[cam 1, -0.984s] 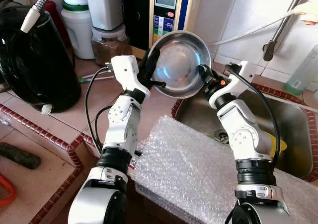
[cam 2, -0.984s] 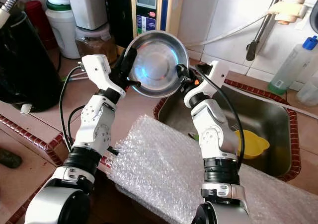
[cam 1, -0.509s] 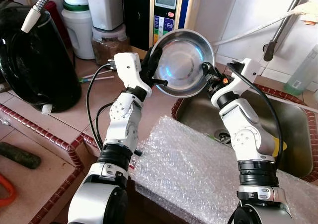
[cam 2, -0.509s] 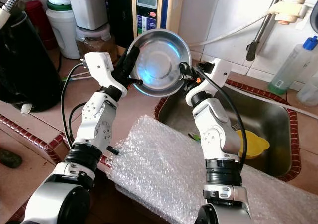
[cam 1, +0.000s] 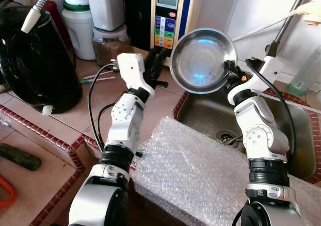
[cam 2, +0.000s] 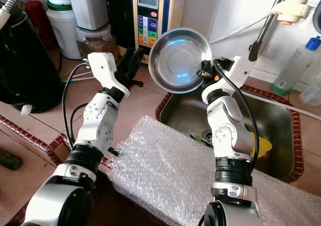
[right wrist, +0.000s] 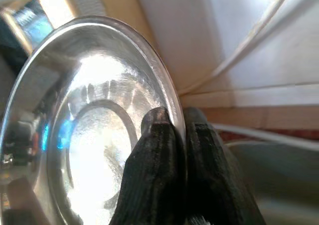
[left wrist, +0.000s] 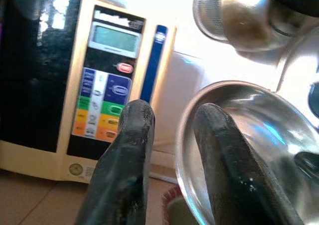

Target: Kitchen organization

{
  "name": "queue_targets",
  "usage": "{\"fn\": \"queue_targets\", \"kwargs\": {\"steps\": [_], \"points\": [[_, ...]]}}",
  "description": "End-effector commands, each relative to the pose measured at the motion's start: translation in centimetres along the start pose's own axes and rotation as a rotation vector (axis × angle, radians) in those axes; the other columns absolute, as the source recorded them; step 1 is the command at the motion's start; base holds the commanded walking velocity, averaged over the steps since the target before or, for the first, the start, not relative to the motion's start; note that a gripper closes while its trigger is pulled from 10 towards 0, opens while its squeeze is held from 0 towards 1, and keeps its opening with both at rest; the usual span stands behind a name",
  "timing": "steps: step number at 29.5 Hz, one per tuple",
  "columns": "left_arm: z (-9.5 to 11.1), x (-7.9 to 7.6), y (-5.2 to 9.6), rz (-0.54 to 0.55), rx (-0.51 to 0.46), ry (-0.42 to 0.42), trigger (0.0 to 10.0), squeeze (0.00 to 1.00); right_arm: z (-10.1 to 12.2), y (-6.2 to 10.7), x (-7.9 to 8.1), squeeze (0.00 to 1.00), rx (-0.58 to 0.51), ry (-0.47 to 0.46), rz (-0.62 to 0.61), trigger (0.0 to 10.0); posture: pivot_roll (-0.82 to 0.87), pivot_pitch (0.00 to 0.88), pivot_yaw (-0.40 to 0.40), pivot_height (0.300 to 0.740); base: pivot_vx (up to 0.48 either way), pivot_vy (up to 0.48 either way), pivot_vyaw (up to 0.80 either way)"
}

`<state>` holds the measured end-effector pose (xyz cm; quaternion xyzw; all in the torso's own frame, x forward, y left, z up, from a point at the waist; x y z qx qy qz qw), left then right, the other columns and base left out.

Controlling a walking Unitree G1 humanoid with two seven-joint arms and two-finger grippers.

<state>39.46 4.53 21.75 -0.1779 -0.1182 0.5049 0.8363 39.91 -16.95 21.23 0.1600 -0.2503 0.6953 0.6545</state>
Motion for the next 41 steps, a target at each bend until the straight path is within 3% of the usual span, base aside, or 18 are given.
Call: {"fn": "queue_targets", "kwargs": {"steps": [1,4,9,13,17,25,37,38,39,40,41], "points": [[-0.5,-0.7,0.6,-0.046,0.023,-0.028,10.0,1.0,0.3,0.1,-1.5,0.0,-0.016,0.055,-0.071,0.0,0.03,0.0,-0.035,0.74,0.0,0.0,0.0],[-2.0,-0.6,2.5,-0.059,0.079,-0.043,10.0,1.0,0.6,0.4,-4.5,0.0,-0.018,0.181,-0.207,0.0,0.04,0.0,-0.035,0.74,0.0,0.0,0.0],[-3.4,-1.3,4.3,-0.107,0.136,-0.076,10.0,1.0,0.3,1.2,-7.9,0.0,-0.001,0.269,-0.361,0.0,0.05,0.0,-0.04,0.74,0.0,0.0,0.0],[-4.5,-2.0,6.1,-0.135,0.189,-0.097,10.0,1.0,-1.4,2.8,-10.9,0.0,0.06,0.337,-0.503,0.0,0.06,0.0,-0.046,0.74,0.0,0.0,0.0],[-5.1,-2.5,6.9,-0.125,0.225,-0.086,10.0,1.0,-3.1,4.5,-13.4,0.0,0.138,0.363,-0.625,0.0,0.06,0.0,-0.048,0.74,0.0,0.0,0.0],[-5.0,-3.6,7.1,-0.164,0.236,-0.069,10.0,1.0,-5.1,5.3,-14.1,0.0,0.184,0.285,-0.679,0.0,0.06,0.0,-0.037,0.74,0.0,0.0,0.0],[-5.5,-2.5,7.2,-0.114,0.284,-0.035,10.0,1.0,-4.5,5.4,-14.8,0.0,0.188,0.285,-0.714,0.0,0.03,0.0,-0.014,0.74,0.0,0.0,0.0],[-5.4,-2.8,7.0,-0.126,0.286,-0.041,10.0,1.0,-4.8,5.7,-15.0,1.0,0.205,0.29,-0.727,0.0,0.04,0.0,-0.017,0.74,0.0,0.0,0.0],[-5.4,-2.9,6.9,-0.133,0.285,-0.045,10.0,1.0,-5.0,5.8,-15.1,1.0,0.215,0.292,-0.733,0.0,0.04,0.0,-0.017,0.74,0.0,0.0,0.0],[-5.3,-3.1,6.8,-0.138,0.285,-0.046,10.0,1.0,-5.1,5.9,-15.1,1.0,0.22,0.291,-0.733,0.7,0.04,0.0,-0.017,0.74,0.0,0.0,0.0],[-5.2,-3.2,6.7,-0.142,0.283,-0.046,10.0,1.0,-5.4,6.1,-15.2,1.0,0.229,0.282,-0.738,3.6,0.03,0.0,-0.017,0.74,0.0,0.0,0.0]]}}
Point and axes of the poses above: a point about 5 cm out from each wrist's last joint towards the gripper, its own y axis pointing back from the gripper into the wrist, its own z axis along the axis of the wrist's last joint, x = y × z, the point moved 4 cm from there along -y, pointing out of the wrist towards the gripper, and after that the axes turned 10 degrees about -y, right-handed, at the moved point
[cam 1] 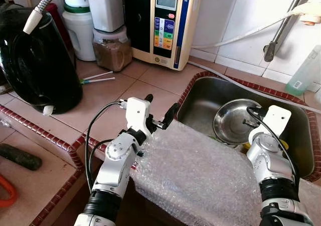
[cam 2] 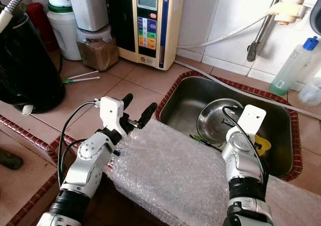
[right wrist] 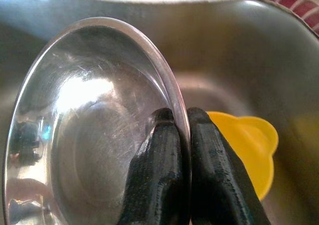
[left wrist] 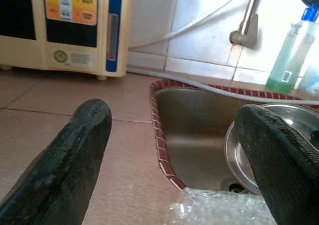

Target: Kitchen organization

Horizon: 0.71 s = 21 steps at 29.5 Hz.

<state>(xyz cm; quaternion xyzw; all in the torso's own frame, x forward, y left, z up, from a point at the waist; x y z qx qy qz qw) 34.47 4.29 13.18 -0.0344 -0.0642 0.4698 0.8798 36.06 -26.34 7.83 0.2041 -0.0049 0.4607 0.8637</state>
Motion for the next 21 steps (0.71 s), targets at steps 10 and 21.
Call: {"fn": "queue_targets", "kwargs": {"steps": [10,21], "points": [[1.0,-0.6,-0.8,-0.003,-0.024,-0.008,10.0,1.0,-1.0,0.1,-0.4,1.0,0.053,-0.023,-0.019,10.0,0.04,0.0,-0.031,0.74,0.0,0.0,0.0],[0.9,0.5,-0.3,0.025,-0.002,-0.071,10.0,1.0,-0.9,0.5,0.2,1.0,0.046,-0.049,0.033,10.0,0.04,0.0,-0.028,0.74,0.0,0.0,0.0]]}}
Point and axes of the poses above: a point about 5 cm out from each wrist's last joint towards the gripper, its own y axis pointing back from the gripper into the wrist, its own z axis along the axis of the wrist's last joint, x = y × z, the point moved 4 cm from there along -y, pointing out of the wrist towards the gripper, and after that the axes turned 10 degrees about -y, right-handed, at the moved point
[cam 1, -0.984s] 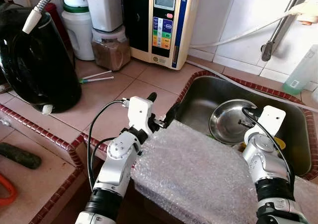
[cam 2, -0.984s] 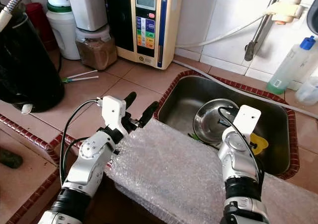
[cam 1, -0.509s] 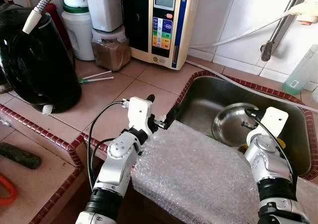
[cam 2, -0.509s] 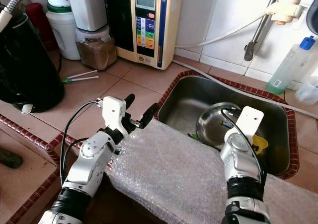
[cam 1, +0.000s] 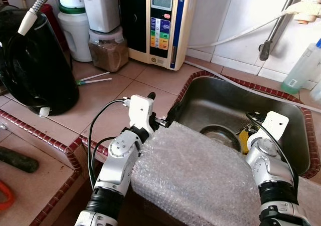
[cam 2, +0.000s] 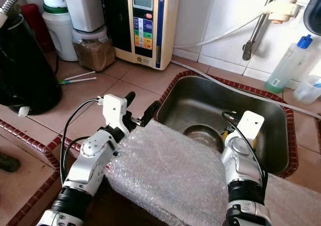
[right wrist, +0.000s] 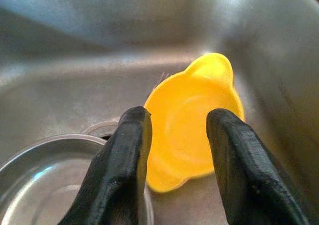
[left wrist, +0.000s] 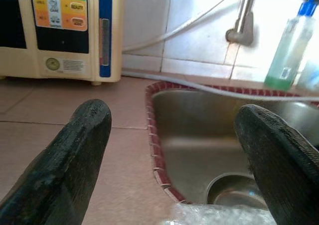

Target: Kitchen organization

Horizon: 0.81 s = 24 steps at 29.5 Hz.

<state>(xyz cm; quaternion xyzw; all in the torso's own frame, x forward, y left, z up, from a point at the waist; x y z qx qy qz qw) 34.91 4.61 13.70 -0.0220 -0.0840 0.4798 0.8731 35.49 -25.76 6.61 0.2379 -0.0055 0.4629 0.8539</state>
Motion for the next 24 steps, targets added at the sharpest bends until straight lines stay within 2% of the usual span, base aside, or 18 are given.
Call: {"fn": "queue_targets", "kwargs": {"steps": [1,2,3,4,7,13,15,16,19,24], "points": [[0.6,0.0,0.0,0.009,-0.008,-0.027,10.0,1.0,1.0,0.5,1.3,1.0,-0.044,0.007,0.076,10.0,0.03,0.0,-0.025,0.74,0.0,0.0,0.0],[0.6,0.0,0.0,0.009,-0.008,-0.027,10.0,1.0,1.0,0.5,1.3,1.0,-0.044,0.007,0.076,10.0,0.03,0.0,-0.025,0.74,0.0,0.0,0.0],[0.8,0.2,0.0,0.03,-0.01,-0.044,10.0,1.0,1.6,1.2,2.9,1.0,-0.092,0.057,0.165,10.0,0.03,0.0,-0.025,0.74,0.0,0.0,0.0],[0.9,0.4,0.0,0.045,-0.009,-0.05,10.0,1.0,1.9,1.8,3.7,1.0,-0.129,0.1,0.204,10.0,0.03,0.0,-0.025,0.74,0.0,0.0,0.0],[1.0,1.0,-0.2,0.101,0.012,-0.066,10.0,1.0,2.2,2.7,4.9,1.0,-0.187,0.171,0.265,10.0,0.03,0.0,-0.027,0.74,0.0,0.0,0.0],[1.1,1.9,-0.2,0.18,0.065,-0.08,10.0,1.0,3.3,4.0,6.3,1.0,-0.282,0.232,0.357,10.0,0.03,0.0,-0.023,0.74,0.0,0.0,0.0],[1.2,1.9,0.6,0.196,0.063,-0.092,10.0,0.98,3.7,5.0,6.3,1.0,-0.339,0.27,0.399,10.0,0.03,0.0,-0.026,0.74,0.0,0.0,0.0],[1.3,2.1,1.1,0.215,0.061,-0.109,10.0,0.0,3.6,5.5,6.3,1.0,-0.351,0.279,0.427,10.0,0.03,0.0,-0.026,0.74,0.0,0.0,0.0],[1.6,2.5,1.8,0.229,0.045,-0.124,10.0,0.0,3.7,6.1,6.1,1.0,-0.375,0.301,0.458,10.0,0.03,0.0,-0.03,0.74,0.0,0.0,0.0],[1.7,3.3,2.7,0.249,0.046,-0.084,10.0,0.0,4.2,6.7,5.8,1.0,-0.417,0.338,0.496,10.0,0.03,0.0,-0.032,0.74,0.0,0.0,0.0]]}}
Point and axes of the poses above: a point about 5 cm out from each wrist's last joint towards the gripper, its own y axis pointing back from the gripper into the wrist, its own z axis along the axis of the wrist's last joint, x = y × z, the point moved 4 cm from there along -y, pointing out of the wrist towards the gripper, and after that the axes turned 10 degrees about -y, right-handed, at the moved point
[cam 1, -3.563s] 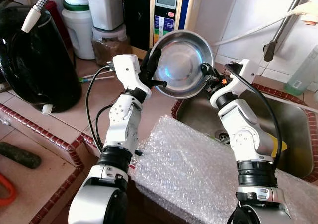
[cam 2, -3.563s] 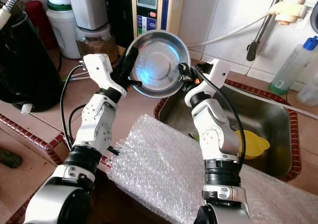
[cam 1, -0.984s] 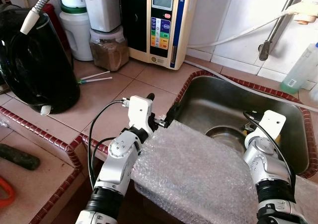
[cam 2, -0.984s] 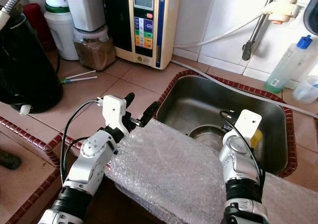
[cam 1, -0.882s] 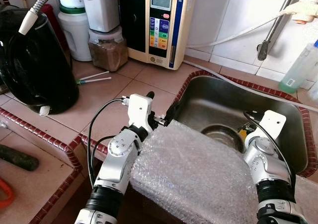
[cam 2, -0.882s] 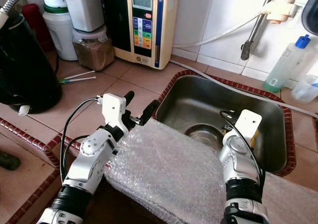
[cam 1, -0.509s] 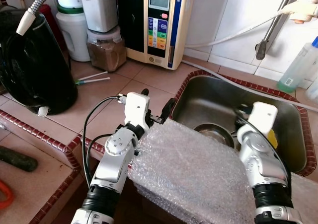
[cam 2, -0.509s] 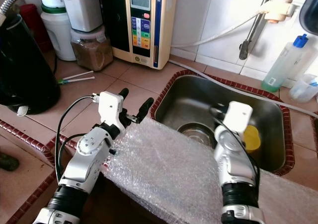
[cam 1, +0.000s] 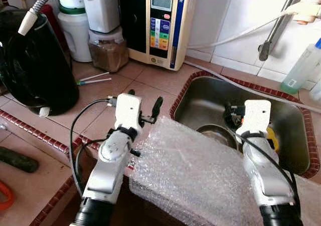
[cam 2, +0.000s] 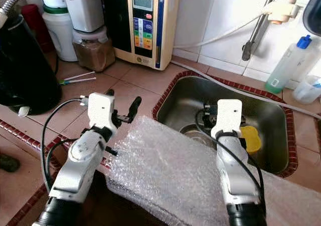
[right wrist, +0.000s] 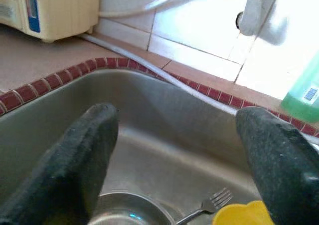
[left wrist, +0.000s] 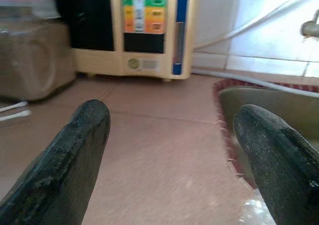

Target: Kitchen organization

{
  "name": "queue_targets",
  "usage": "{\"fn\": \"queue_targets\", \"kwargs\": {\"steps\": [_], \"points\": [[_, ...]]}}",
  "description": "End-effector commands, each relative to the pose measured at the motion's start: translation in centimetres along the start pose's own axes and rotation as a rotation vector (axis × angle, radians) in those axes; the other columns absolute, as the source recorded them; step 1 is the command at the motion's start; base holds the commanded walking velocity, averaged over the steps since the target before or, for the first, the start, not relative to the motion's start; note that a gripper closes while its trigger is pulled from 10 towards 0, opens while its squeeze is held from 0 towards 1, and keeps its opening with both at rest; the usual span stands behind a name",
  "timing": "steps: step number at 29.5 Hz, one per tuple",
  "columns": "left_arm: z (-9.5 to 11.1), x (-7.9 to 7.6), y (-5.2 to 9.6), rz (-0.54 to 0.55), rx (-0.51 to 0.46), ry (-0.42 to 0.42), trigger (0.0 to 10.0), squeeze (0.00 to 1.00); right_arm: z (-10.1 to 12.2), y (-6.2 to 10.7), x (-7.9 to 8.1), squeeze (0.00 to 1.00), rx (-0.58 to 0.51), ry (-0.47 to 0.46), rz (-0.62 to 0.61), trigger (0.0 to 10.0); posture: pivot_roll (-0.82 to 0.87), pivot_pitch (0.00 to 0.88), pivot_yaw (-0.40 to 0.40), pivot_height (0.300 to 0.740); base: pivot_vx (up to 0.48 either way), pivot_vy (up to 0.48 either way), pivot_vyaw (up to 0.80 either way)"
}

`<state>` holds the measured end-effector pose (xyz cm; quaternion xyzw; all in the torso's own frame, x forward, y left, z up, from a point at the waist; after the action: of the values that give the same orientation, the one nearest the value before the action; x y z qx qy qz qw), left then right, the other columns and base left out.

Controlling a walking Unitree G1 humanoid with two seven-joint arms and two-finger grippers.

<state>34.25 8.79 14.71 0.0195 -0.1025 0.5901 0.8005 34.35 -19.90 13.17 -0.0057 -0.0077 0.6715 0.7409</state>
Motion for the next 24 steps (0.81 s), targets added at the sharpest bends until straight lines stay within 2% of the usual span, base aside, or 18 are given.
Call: {"fn": "queue_targets", "kwargs": {"steps": [1,4,6,7,10,11,13,15,19,23,24], "points": [[0.8,0.2,0.3,-0.008,-0.018,0.008,10.0,0.0,1.5,0.1,-0.1,1.0,-0.052,0.022,0.022,10.0,0.03,0.0,-0.031,0.74,0.0,0.0,0.0],[0.5,0.2,0.7,-0.009,-0.003,0.009,10.0,0.0,1.7,0.3,-0.4,1.0,-0.058,0.044,0.021,10.0,0.03,0.0,-0.029,0.74,0.0,0.0,0.0],[-0.1,0.1,1.2,-0.015,0.025,0.002,10.0,0.0,1.7,0.3,-0.7,1.0,-0.054,0.044,0.019,10.0,0.03,0.0,-0.023,0.74,0.0,0.0,-0.78],[-0.8,-0.1,1.6,-0.033,0.071,-0.015,10.0,0.0,1.6,0.4,-0.8,1.0,-0.051,0.041,0.019,10.0,0.04,0.0,-0.022,0.74,0.0,0.0,-0.79],[-1.3,-0.5,2.1,-0.076,0.095,-0.075,10.0,0.0,1.2,0.5,-0.8,1.0,-0.039,0.021,0.011,10.0,0.04,0.0,-0.017,0.74,0.0,0.0,-0.79],[-1.6,-1.1,2.3,-0.124,0.109,-0.018,10.0,0.0,1.1,0.6,-0.7,1.0,-0.039,0.007,0.015,10.0,0.04,0.0,-0.016,0.74,0.0,0.0,-0.79],[-1.5,-1.4,2.4,-0.148,0.095,-0.01,10.0,0.0,1.1,0.6,-0.6,1.0,-0.039,-0.004,0.017,10.0,0.04,0.0,-0.012,0.74,0.0,0.0,-0.69],[-1.5,-1.5,2.5,-0.152,0.096,-0.046,10.0,0.0,0.9,0.7,-0.4,1.0,-0.038,-0.003,0.017,10.0,0.04,0.0,-0.008,0.74,0.0,0.0,0.0],[-2.0,-2.3,2.3,-0.199,0.132,-0.035,10.0,0.0,1.0,0.4,0.0,1.0,-0.049,-0.023,0.004,10.0,0.03,0.0,0.032,0.74,0.0,0.0,0.0],[-2.2,-2.0,2.0,-0.201,0.15,-0.093,10.0,0.0,1.0,0.4,0.0,1.0,-0.062,-0.042,-0.02,10.0,0.02,0.0,0.072,0.74,0.0,0.0,0.0],[-2.1,-1.9,1.8,-0.21,0.146,-0.095,10.0,0.0,1.0,0.5,-0.1,0.86,-0.064,-0.047,-0.031,10.0,0.01,0.0,0.085,0.74,0.0,0.0,0.0]]}}
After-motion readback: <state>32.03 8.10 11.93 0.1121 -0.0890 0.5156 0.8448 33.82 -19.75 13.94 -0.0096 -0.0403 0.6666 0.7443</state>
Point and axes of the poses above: a point about 5 cm out from each wrist's last joint towards the gripper, its own y axis pointing back from the gripper into the wrist, its own z axis along the axis of the wrist's last joint, x = y × z, the point moved 4 cm from there along -y, pointing out of the wrist towards the gripper, and after that the axes turned 10 degrees about -y, right-handed, at the moved point
